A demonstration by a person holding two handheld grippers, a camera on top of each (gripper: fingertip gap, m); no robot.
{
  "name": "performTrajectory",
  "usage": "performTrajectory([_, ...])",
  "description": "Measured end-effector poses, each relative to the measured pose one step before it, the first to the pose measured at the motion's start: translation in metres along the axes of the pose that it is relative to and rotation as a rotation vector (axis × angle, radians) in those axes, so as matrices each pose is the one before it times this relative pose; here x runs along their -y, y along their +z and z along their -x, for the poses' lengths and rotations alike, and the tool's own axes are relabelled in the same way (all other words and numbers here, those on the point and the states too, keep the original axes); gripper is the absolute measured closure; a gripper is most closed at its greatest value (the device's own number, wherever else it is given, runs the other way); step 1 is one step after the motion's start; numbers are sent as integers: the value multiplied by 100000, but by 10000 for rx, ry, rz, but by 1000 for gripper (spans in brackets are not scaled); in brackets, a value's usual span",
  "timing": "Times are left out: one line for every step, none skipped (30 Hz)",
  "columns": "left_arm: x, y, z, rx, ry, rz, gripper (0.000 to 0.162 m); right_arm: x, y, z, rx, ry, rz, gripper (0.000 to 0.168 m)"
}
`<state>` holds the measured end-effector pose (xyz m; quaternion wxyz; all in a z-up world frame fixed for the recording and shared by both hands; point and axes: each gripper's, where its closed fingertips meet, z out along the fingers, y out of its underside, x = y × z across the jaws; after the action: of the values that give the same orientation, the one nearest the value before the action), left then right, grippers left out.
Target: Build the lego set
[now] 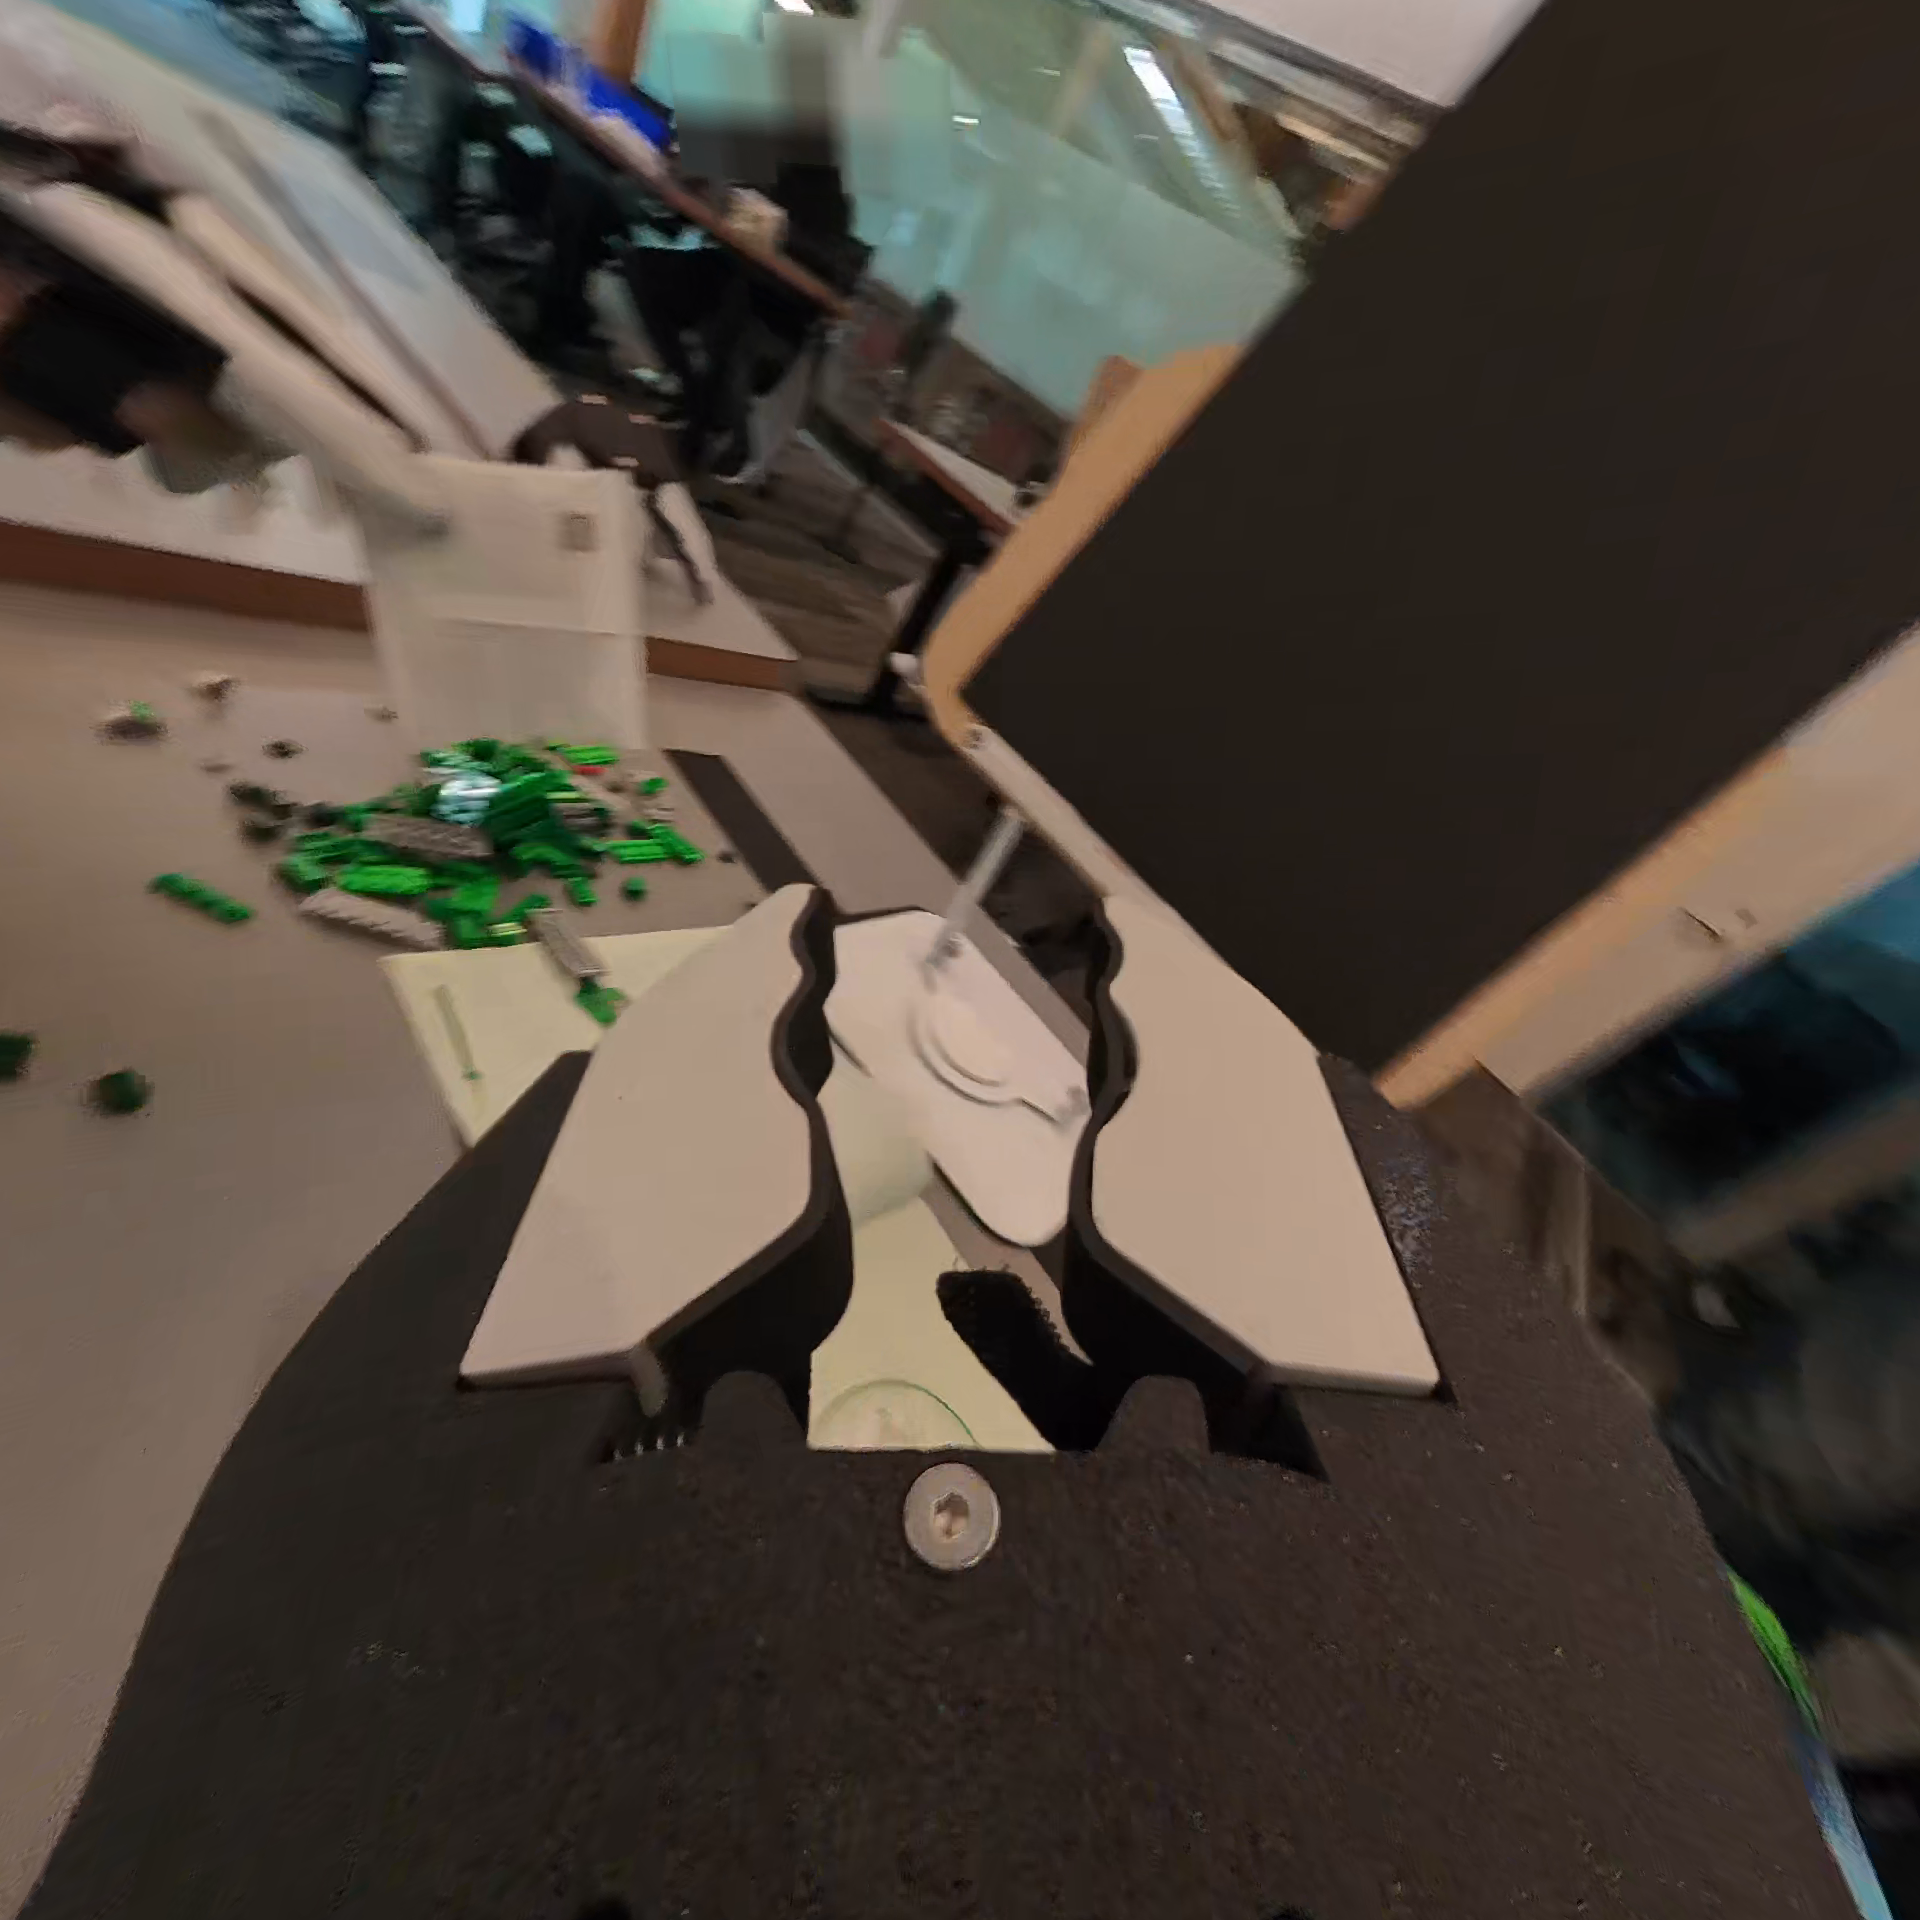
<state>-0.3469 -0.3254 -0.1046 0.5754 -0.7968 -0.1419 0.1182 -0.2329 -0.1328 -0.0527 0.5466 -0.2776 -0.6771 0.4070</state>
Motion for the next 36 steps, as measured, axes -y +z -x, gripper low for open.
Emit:
performTrajectory([540,-370,-1308,-366,613,73,154,329,665,1506,639,-235,-120,118])
performTrajectory([378,-256,-1590,-583,615,138,154,398,663,1446,626,-193,-196,116])
performTrajectory([212,-105,-1827,-787,588,171,154,389,588,1638,765,-211,-247,127])
performTrajectory([138,39,-1704,-783,394,181,155,398,509,2048,1050,-354,-300,140])
performTrajectory([95,191,-1275,-588,211,186,155,480,558,1337,611,-300,-353,138])
performTrajectory([69,258,-807,-338,162,178,155,385,485,578,196,-64,-253,137])
performTrajectory([14,281,-560,-207,188,180,155,301,379,610,371,299,-137,130])
performTrajectory([20,289,-458,-159,204,164,155,379,297,662,513,537,-148,124])
performTrajectory([58,267,-433,-156,226,125,155,367,196,527,465,604,-166,117])
performTrajectory([108,262,-431,-162,220,76,155,248,154,423,378,494,-116,111])
performTrajectory([155,241,-446,-184,183,51,155,7,147,16,67,238,23,110])
performTrajectory([151,223,-460,-203,179,47,155,-533,138,-619,-424,-100,391,115])
performTrajectory([148,201,-420,-178,161,36,155,-903,149,-268,-265,-396,650,117])
performTrajectory([147,171,-346,-145,96,42,155,-709,203,281,55,-432,455,119])
performTrajectory([152,142,-277,-123,56,27,155,-286,190,484,203,-248,138,121])
performTrajectory([196,121,-200,-91,47,-23,155,96,137,581,341,7,-107,123])
performTrajectory([192,98,-134,-51,40,-41,155,358,84,411,312,182,-256,126])
performTrajectory([182,74,-12,16,38,-43,155,345,22,206,215,184,-236,136])
performTrajectory([161,34,143,112,32,-56,155,174,-20,172,182,-11,-109,146])
performTrajectory([195,-23,298,197,33,-106,155,85,-68,-51,-12,-217,-17,153])
performTrajectory([350,-65,428,275,21,-234,154,153,-140,-399,-295,-274,-80,162])
performTrajectory([524,-130,464,281,-19,-368,153,245,-140,-323,-286,-305,-166,163])
performTrajectory([576,-151,217,93,-34,-410,152,337,-177,-200,-173,-184,-243,164])
performTrajectory([562,-156,115,39,-14,-403,151,363,-219,-217,-115,-1,-247,164])
performTrajectory([536,-142,290,188,29,-374,149,330,-217,-343,-150,113,-241,164])
performTrajectory([380,-151,523,374,70,-265,138,374,-269,-362,-154,145,-294,164])
performTrajectory([148,-117,563,409,110,-130,131,536,-339,-401,-176,144,-434,164])
performTrajectory([3,-94,378,285,129,-48,128,606,-381,-388,-155,150,-482,164])
performTrajectory([-8,-51,293,216,82,-29,126,543,-393,-355,-117,201,-438,164])
performTrajectory([70,-31,228,163,27,-69,122,445,-361,-208,-6,227,-355,164])
performTrajectory([246,26,26,15,2,-165,122,332,-305,-100,60,228,-282,164])
performTrajectory([418,85,-222,-149,-14,-275,124,221,-242,-66,76,229,-215,164])
performTrajectory([471,150,-309,-210,-42,-301,127,208,-180,-44,82,225,-208,164])
performTrajectory([427,160,-284,-189,-45,-243,132,221,-130,7,104,208,-225,164])
performTrajectory([369,143,-128,-82,-10,-196,143,257,-89,15,93,181,-243,164])
performTrajectory([322,107,78,74,15,-167,147,215,-81,28,76,129,-204,164])
